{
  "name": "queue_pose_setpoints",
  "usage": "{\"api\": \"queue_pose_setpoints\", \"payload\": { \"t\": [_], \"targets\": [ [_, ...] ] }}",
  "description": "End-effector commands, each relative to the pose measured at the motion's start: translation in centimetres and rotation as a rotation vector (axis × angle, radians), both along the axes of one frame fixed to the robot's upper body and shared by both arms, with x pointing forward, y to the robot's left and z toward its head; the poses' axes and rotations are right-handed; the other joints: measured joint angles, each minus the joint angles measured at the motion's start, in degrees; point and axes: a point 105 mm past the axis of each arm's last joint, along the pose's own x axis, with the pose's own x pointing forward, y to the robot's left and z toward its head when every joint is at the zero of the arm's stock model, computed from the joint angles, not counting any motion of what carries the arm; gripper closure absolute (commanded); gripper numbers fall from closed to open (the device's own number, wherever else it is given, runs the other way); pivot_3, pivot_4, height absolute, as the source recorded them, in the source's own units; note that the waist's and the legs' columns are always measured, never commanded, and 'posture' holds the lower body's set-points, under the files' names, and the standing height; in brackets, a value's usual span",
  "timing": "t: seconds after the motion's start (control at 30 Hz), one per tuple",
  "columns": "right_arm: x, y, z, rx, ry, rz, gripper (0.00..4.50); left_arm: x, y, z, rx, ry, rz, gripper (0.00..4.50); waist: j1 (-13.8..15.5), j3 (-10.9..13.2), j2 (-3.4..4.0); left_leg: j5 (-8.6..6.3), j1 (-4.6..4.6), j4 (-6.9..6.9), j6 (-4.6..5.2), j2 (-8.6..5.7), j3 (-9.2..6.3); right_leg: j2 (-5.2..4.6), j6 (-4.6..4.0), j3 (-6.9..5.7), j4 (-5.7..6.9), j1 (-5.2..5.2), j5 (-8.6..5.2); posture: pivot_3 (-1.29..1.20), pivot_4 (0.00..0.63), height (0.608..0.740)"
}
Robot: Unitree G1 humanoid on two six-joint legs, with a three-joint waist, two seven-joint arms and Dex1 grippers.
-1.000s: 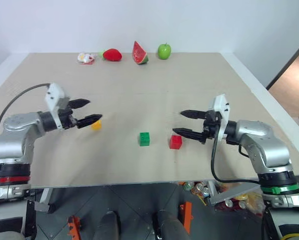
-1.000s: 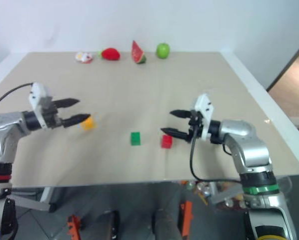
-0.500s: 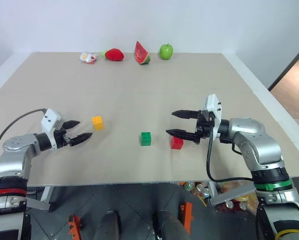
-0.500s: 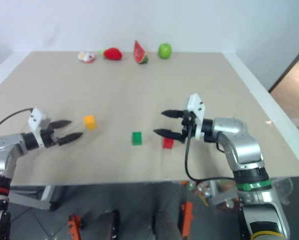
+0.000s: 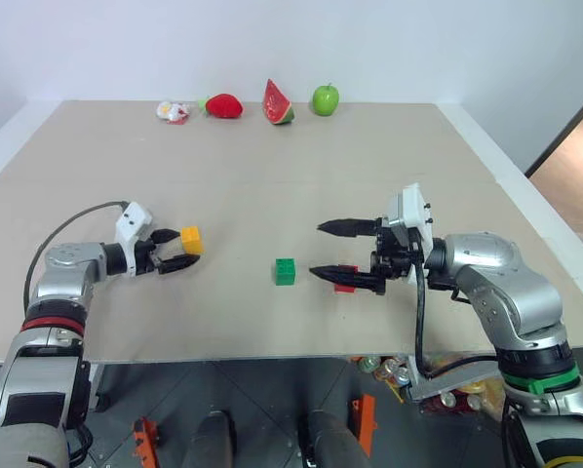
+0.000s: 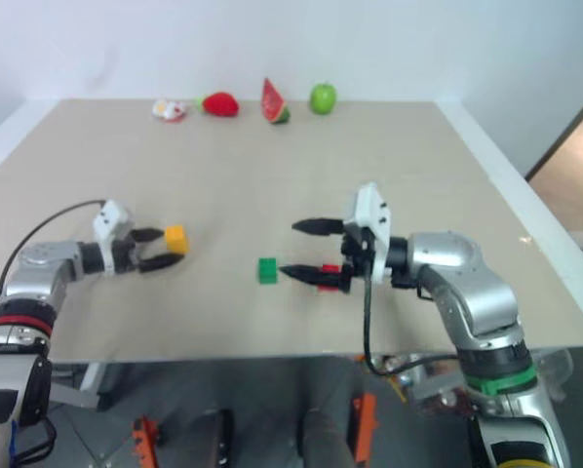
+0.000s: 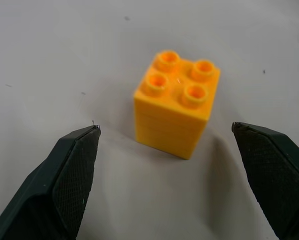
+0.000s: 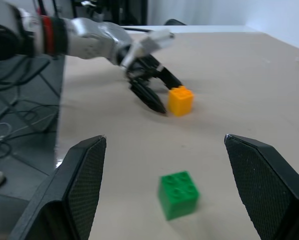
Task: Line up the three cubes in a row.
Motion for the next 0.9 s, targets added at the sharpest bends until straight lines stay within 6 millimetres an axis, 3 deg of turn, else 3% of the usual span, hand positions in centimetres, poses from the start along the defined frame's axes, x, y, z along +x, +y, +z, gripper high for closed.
{"api": "queue_pose_setpoints", "payload": {
  "t": [0.03,0.27,0.33,0.37,0.4,0.57,0.7,0.9],
  "targets": [
    [-0.6,0.1,1.0,0.010,-0.040,0.001,0.58,0.8,-0.4,1.0,0.002,-0.037,-0.006,0.15,0.04,0.00,-0.01,0.00,0.00,0.01,0.00,0.00,0.00,0.00,0.00,-0.01,0.00,0.01,0.00,0.00,0.150,0.740],
    [-0.4,-0.4,1.0,0.007,-0.041,-0.031,0.58,1.4,-0.8,1.1,-0.008,-0.041,0.004,0.15,0.04,-0.01,-0.01,0.00,0.00,0.04,0.00,0.00,0.00,-0.01,-0.01,-0.01,0.00,0.03,0.02,0.00,0.150,0.740],
    [-0.3,-0.4,1.0,0.005,-0.041,-0.037,0.58,1.4,-1.0,1.2,-0.025,-0.039,-0.012,0.97,0.04,-0.01,-0.01,0.00,0.00,0.04,0.00,0.00,-0.01,0.00,-0.01,-0.01,0.00,0.03,0.02,0.00,0.150,0.740],
    [-0.3,-0.5,0.9,0.005,-0.040,-0.039,0.58,1.3,-1.1,1.2,-0.028,-0.037,-0.025,0.97,0.04,-0.01,-0.01,0.00,0.00,0.04,0.00,0.00,-0.01,0.00,-0.01,-0.01,0.01,0.03,0.02,0.00,0.150,0.740],
    [-0.2,-0.5,0.9,0.004,-0.040,-0.041,0.58,1.1,-1.2,1.1,-0.026,-0.036,-0.035,1.68,0.04,-0.01,-0.01,0.00,0.00,0.04,0.00,0.00,0.00,-0.01,0.00,0.00,0.00,0.03,0.02,0.00,0.150,0.740],
    [0.1,-0.7,0.7,0.005,-0.034,-0.051,0.58,1.1,-1.0,1.2,-0.011,-0.039,-0.034,3.21,0.04,-0.01,-0.01,0.00,-0.01,0.01,0.00,0.00,-0.01,0.00,0.01,-0.01,0.00,0.01,0.00,0.00,0.150,0.740],
    [0.6,-1.5,0.2,-0.006,-0.012,-0.070,0.58,0.1,-1.5,1.1,0.019,0.002,-0.135,3.21,0.03,-0.01,-0.01,0.00,-0.02,0.02,0.00,0.00,-0.01,0.00,0.01,-0.01,0.00,0.01,0.00,0.00,0.150,0.740],
    [3.3,-6.7,-0.9,-0.045,0.033,-0.243,0.58,-2.5,-3.2,1.4,0.044,0.065,-0.363,3.21,0.04,0.00,-0.01,0.00,-0.03,0.02,0.00,-0.01,0.01,-0.03,0.00,0.01,-0.02,0.02,0.00,0.00,0.150,0.740]
  ]
}}
